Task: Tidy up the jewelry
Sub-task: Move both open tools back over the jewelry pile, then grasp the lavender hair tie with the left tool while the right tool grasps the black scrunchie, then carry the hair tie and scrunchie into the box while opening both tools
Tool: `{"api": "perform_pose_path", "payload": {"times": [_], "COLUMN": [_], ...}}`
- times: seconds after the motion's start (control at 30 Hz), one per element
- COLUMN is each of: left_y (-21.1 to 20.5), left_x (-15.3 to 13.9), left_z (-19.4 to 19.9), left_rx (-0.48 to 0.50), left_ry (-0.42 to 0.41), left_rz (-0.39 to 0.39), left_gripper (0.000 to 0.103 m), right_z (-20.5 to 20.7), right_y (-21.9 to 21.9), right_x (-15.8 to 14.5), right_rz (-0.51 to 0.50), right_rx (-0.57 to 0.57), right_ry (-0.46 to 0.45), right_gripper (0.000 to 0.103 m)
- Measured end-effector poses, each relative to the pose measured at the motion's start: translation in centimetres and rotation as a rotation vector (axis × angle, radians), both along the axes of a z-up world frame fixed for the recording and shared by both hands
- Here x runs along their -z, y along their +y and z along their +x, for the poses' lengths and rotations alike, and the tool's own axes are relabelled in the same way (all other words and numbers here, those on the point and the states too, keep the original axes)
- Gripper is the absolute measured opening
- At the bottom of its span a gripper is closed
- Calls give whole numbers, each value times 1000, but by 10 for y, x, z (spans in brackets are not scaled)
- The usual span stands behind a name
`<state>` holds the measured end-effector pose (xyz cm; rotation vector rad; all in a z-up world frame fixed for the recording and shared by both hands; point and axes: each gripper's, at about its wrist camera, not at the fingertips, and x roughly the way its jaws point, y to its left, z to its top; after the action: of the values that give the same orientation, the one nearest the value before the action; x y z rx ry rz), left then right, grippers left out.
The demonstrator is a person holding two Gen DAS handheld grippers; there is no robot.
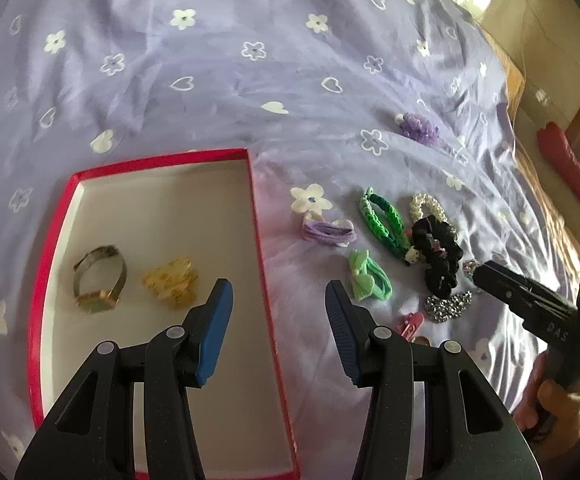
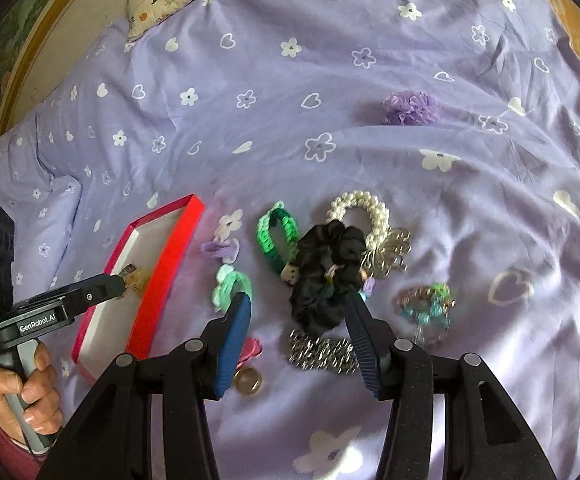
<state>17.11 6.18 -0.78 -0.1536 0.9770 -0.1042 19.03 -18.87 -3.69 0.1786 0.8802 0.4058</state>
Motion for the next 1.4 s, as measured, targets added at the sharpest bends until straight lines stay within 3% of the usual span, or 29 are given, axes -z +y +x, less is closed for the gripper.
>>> {"api": "perform_pose_path", "payload": {"times": [0.33, 0.43, 0.6, 0.67, 0.7, 0.77, 0.8, 1.4], "left_y": [-31, -40, -54, -58, -61, -63, -64, -32], "left_x": [19, 30, 48, 52, 54, 58, 59, 19], "left_z": [45, 58, 76, 80, 81, 83, 83, 44], "left_rx": [102, 119, 150, 161, 173, 186, 192, 138], "left_ry": [25, 45, 80, 83, 88, 93, 94, -2], "left_rz": [72, 84, 93, 95, 94, 92, 85, -41], "left_gripper": [47, 47, 46, 38, 25, 7, 5, 4], "right_z": [30, 36, 39, 39, 38, 37, 36, 8], "right_y": [-2, -2, -2, -3, -3, -4, -4, 0], "right_x": [23, 29, 36, 35, 33, 31, 29, -4], "right_rz": [-32, -35, -38, -30, -26, -20, -17, 52], "right_rx": [29, 31, 37, 38, 38, 40, 40, 15], "right_ry": [54, 68, 84, 80, 74, 66, 62, -13], "right_gripper": [46, 39, 16, 14, 11, 10, 9, 8]}}
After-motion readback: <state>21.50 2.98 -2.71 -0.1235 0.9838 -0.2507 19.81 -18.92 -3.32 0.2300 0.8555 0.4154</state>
